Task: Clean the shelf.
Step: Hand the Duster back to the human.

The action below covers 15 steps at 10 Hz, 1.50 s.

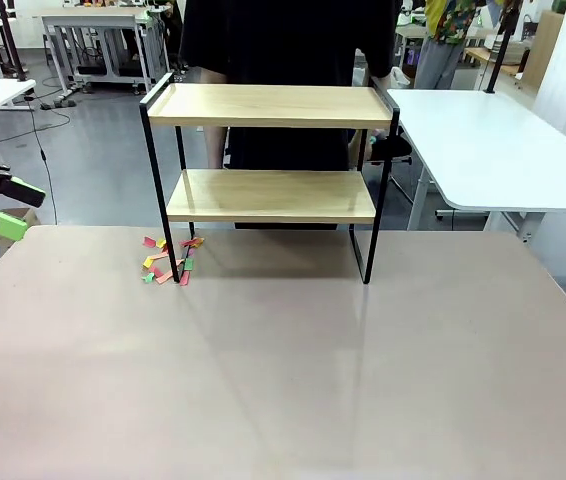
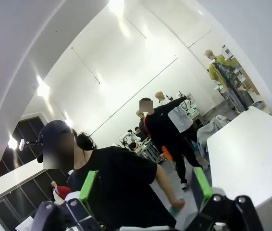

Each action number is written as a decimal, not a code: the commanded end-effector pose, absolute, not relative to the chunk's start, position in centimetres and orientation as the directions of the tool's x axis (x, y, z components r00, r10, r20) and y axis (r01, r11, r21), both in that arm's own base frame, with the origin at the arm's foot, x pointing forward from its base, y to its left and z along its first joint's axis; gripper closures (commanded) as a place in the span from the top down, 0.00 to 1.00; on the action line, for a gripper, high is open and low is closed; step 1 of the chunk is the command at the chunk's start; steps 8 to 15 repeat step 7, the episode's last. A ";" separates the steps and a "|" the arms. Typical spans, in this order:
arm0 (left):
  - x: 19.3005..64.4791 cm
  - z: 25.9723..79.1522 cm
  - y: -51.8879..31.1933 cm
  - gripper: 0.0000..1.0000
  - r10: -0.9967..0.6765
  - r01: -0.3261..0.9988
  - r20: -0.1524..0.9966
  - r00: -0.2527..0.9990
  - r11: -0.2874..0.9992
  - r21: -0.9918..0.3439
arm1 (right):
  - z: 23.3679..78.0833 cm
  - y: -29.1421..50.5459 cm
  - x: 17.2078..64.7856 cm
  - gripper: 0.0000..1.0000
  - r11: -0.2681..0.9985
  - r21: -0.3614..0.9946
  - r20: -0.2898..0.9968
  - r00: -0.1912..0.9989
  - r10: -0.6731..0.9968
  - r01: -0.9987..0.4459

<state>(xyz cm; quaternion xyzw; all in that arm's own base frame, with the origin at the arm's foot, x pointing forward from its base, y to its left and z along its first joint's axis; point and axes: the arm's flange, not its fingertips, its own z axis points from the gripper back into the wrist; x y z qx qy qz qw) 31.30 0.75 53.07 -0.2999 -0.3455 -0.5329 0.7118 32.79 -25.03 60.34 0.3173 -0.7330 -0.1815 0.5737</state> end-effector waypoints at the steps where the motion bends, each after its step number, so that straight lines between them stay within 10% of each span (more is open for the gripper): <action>1: 31.4 53.3 0.7 1.00 -0.537 0.967 0.822 0.190 0.249 -0.061 | 60.3 -24.9 32.7 1.00 0.735 0.631 0.726 -0.142 -0.672 -0.250; 15: 31.4 53.3 0.7 1.00 -0.537 0.967 0.822 0.190 0.249 -0.061 | 60.3 -24.9 32.7 1.00 0.735 0.631 0.726 -0.142 -0.672 -0.250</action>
